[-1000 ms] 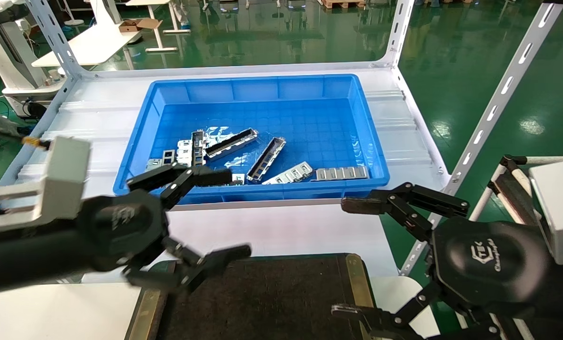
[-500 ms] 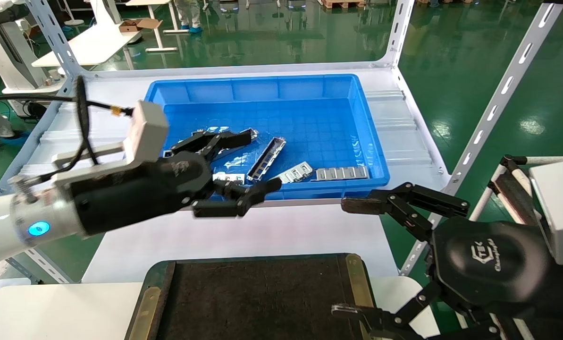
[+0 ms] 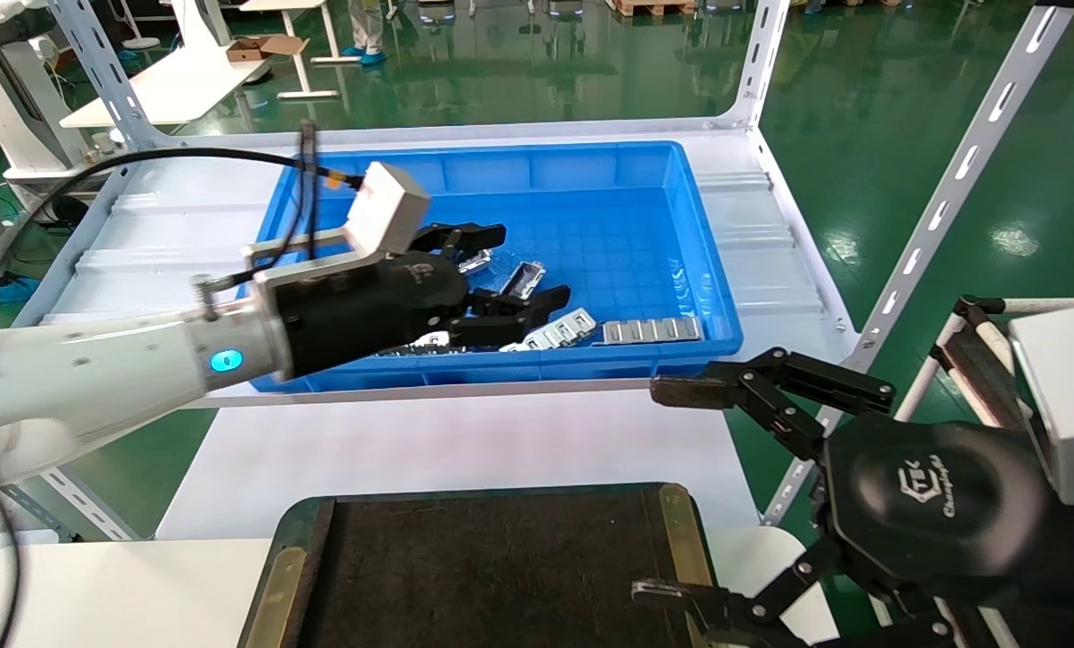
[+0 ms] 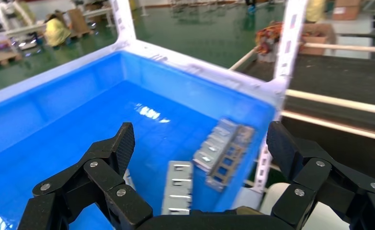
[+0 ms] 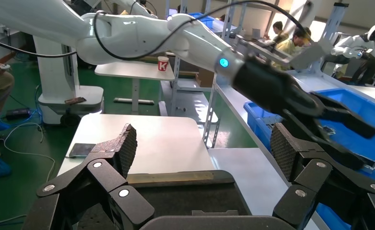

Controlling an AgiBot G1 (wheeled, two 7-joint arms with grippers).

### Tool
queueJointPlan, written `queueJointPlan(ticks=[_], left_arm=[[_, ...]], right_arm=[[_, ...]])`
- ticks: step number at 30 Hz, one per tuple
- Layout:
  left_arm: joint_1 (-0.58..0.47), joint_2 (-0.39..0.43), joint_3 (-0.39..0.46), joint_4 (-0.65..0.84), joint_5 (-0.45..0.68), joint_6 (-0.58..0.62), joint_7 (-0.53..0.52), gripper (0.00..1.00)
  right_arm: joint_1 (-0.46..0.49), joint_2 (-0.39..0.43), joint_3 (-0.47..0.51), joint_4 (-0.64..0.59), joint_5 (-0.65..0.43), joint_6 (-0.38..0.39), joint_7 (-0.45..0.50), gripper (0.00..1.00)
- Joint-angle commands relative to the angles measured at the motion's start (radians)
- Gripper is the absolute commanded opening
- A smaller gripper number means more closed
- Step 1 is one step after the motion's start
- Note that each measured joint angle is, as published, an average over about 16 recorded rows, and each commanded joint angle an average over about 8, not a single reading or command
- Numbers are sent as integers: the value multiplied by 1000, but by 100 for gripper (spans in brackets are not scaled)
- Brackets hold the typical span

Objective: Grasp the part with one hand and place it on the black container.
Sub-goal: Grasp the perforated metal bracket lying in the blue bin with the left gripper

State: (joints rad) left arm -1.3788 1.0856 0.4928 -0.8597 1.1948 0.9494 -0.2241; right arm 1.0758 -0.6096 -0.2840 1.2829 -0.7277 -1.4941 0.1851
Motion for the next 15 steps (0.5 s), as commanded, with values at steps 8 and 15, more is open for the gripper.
queueJointPlan(ticks=[8, 15], left_arm=[[-78, 132, 27, 226, 64, -100, 66, 100], [-140, 229, 32, 411, 83, -177, 123, 100]], right_arm=[[0, 0, -1, 0, 0, 0, 0, 100], [0, 0, -1, 0, 1, 0, -1, 100]])
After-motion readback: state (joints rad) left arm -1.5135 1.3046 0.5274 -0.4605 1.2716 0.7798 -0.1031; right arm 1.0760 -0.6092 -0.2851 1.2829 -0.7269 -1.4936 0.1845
